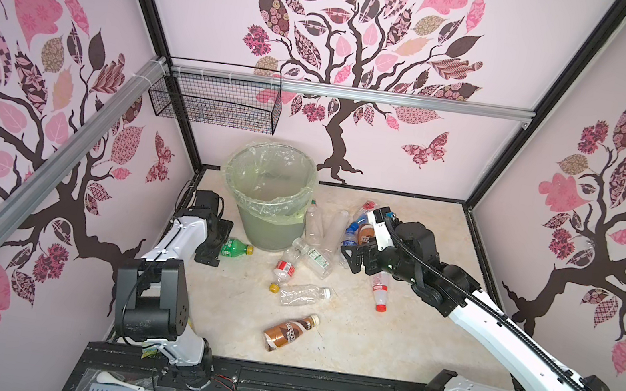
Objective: Throw the plastic bottles in the bin
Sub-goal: 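Close left gripper on the green bottle while right arm swings toward the bin, then lift the green bottle above the bin while right gripper reaches toward it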
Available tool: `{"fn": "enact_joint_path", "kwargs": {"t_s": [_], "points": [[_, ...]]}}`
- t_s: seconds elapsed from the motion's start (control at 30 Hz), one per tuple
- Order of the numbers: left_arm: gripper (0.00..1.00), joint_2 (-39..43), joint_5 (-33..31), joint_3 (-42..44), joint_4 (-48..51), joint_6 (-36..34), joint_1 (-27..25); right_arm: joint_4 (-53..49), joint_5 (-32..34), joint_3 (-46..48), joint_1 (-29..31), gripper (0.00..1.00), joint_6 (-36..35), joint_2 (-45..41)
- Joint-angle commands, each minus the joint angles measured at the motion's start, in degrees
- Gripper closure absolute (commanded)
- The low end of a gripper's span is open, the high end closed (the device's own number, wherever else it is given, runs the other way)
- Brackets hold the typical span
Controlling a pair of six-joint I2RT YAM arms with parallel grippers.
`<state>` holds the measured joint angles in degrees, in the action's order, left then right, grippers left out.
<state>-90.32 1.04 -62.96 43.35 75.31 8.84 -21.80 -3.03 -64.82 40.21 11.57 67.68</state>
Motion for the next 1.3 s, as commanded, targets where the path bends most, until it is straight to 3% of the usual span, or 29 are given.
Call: {"fn": "enact_joint_path", "kwargs": {"t_s": [0.0, 0.37, 0.63, 0.93, 1.1, 1.27], "points": [[0.02, -1.79, 0.67, -0.46, -0.69, 0.81, 1.96, -0.97, -0.31, -1.41, 0.06, 0.0, -0.65, 0.06], [0.02, -8.66, 1.89, -2.95, -1.47, -5.07, 3.29, -0.02, -0.22, -1.45, 0.04, 0.01, 1.4, 2.95], [0.09, -10.65, 3.86, -3.21, -3.49, -6.91, 3.46, 0.09, -1.02, -1.16, -0.03, 0.0, 2.48, 4.08], [0.35, -9.96, 3.81, -1.61, -3.1, -8.79, 3.51, -0.2, 0.82, -0.95, 0.02, 0.01, 2.06, 3.75], [0.49, -5.95, 2.73, -1.64, -0.74, -12.26, 3.73, 0.94, 1.45, -2.11, 0.03, 0.0, 6.04, 4.99], [0.53, 1.71, 2.27, 1.8, 1.11, -14.96, 3.73, 2.65, 2.33, -2.28, 0.0, 0.0, 11.46, 5.35]]}}
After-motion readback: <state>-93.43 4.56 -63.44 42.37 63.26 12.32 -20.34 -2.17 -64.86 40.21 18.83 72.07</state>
